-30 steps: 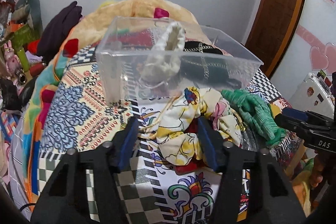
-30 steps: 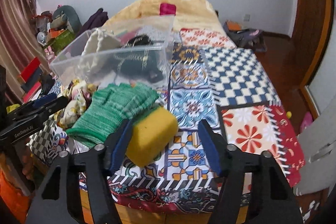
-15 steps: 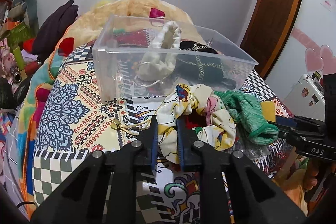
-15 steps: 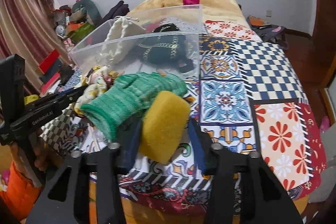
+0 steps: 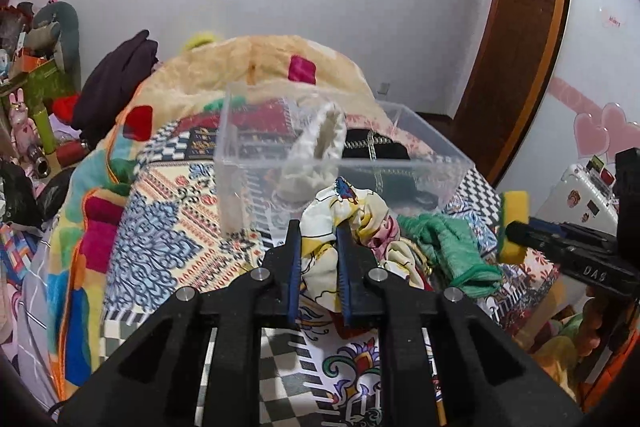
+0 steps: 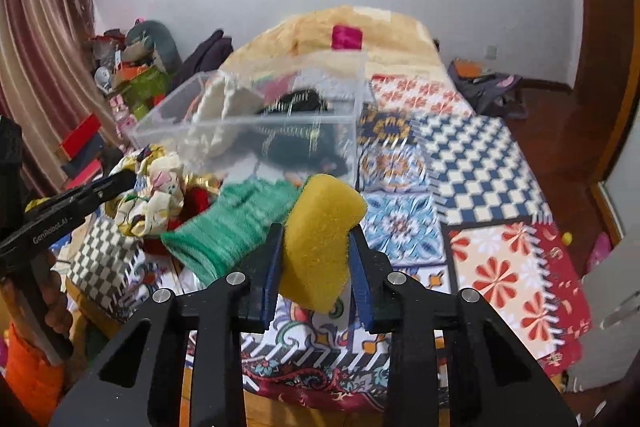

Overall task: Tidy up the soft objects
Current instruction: 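Grasp the yellow floral cloth with the left tool while the right tool grasps the yellow sponge, then lower the cloth and sponge into the clear box and open both tools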

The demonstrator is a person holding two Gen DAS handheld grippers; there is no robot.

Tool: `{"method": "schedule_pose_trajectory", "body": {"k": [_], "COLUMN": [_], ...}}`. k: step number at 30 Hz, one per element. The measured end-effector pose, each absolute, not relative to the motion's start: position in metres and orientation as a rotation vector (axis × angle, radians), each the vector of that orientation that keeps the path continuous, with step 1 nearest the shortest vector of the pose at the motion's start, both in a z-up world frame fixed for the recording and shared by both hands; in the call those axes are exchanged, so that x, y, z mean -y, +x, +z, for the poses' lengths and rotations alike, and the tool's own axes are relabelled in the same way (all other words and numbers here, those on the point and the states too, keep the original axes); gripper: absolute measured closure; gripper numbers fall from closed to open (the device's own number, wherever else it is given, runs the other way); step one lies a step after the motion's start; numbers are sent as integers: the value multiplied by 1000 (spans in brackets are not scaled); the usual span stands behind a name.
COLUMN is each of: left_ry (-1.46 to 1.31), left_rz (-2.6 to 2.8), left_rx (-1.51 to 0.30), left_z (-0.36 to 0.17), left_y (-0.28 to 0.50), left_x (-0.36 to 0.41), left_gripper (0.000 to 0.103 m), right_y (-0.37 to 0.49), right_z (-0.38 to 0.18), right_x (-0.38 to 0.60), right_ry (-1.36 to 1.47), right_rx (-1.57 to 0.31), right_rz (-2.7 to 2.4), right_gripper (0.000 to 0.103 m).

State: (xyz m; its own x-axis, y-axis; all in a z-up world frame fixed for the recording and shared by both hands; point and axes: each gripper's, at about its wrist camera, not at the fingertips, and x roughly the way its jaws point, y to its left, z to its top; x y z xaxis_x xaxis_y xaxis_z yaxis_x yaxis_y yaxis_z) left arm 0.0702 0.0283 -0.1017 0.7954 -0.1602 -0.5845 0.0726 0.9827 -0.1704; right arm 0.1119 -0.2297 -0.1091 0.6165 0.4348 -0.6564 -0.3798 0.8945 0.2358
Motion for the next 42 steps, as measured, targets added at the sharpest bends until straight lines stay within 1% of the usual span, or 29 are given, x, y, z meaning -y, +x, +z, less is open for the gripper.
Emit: {"method": "schedule_pose_trajectory", "body": {"k": [10, 16, 20, 28, 40, 42], "left_ry": [-137, -144, -139, -142, -80, -75], "left_rz": [-91, -64, -48, -20, -20, -20], "left_rx": [-555, -522, -516, -552, -683, -694], "left_z": [-61, -43, -40, -53, -95, -98], "left_y": [74, 91, 105, 141, 176, 177], "left_x": [-41, -52, -55, -59, -46, -44], "left_gripper": [89, 89, 88, 88, 88, 87], "right_y": [118, 133, 149, 180, 209, 211], "right_z": [-65, -53, -47, -50, -90, -94], "right_x": [216, 204, 193, 165, 130, 130], "right_ry": [74, 106, 114, 57, -69, -65], "right_rx": [-642, -608, -592, -615, -754, -781], "right_rz": [471, 487, 487, 472, 483, 496], "right_gripper": [75, 74, 74, 74, 74, 71]}}
